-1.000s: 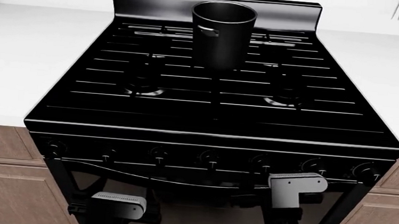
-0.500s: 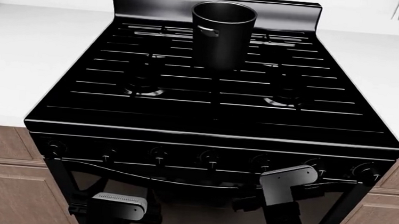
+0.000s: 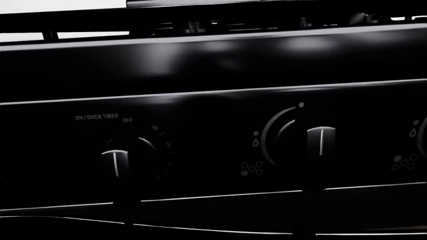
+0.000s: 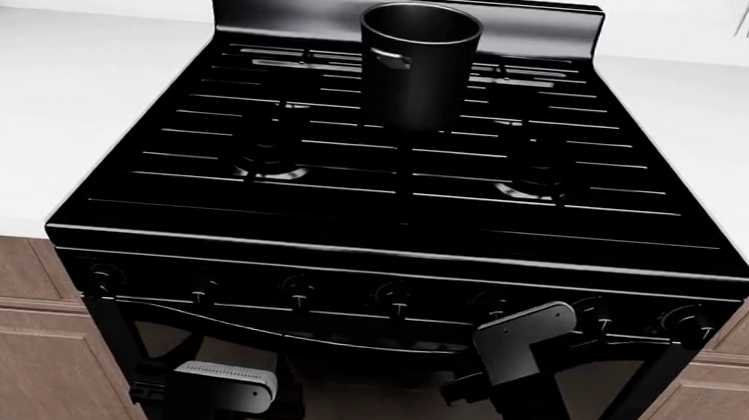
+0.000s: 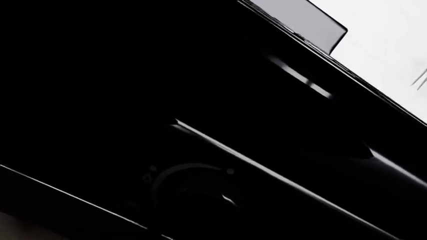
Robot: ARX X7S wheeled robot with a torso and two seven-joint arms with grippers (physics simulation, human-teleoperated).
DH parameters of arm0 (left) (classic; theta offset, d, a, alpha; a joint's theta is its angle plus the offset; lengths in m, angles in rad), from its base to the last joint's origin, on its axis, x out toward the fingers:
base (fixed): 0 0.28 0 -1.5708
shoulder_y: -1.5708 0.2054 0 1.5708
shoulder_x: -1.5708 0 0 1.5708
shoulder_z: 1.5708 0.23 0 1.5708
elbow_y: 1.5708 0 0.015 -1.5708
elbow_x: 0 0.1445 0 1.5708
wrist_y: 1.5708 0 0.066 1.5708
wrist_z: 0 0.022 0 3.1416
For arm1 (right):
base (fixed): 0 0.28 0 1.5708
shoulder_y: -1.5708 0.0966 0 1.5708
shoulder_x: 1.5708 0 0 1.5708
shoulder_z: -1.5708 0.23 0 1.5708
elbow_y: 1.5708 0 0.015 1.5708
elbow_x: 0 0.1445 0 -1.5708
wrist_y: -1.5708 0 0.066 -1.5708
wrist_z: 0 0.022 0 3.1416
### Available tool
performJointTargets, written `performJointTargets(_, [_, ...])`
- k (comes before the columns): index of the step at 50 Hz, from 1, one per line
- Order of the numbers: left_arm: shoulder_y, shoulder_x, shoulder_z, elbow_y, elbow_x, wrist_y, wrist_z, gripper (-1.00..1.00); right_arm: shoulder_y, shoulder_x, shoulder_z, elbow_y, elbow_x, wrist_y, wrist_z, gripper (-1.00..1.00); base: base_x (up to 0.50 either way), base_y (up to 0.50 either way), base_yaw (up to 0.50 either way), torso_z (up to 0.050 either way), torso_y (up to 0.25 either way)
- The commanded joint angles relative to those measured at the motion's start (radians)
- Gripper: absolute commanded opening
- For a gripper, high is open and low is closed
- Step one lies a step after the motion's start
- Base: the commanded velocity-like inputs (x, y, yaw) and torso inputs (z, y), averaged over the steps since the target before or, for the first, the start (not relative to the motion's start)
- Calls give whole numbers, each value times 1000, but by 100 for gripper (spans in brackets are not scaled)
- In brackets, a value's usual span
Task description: Turn on the center burner of the stove.
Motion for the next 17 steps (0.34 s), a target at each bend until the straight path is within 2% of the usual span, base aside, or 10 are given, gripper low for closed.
performJointTargets(1, [-2, -5, 7, -1, -5, -2, -5, 100, 21, 29, -64, 50, 89, 71, -54, -100, 0, 0, 5, 0, 0])
performJointTargets(17, [-4, -11, 16, -4, -7, 3, -10, 100, 49, 80, -168, 37, 25, 189, -96, -100, 3, 0, 1, -1, 0])
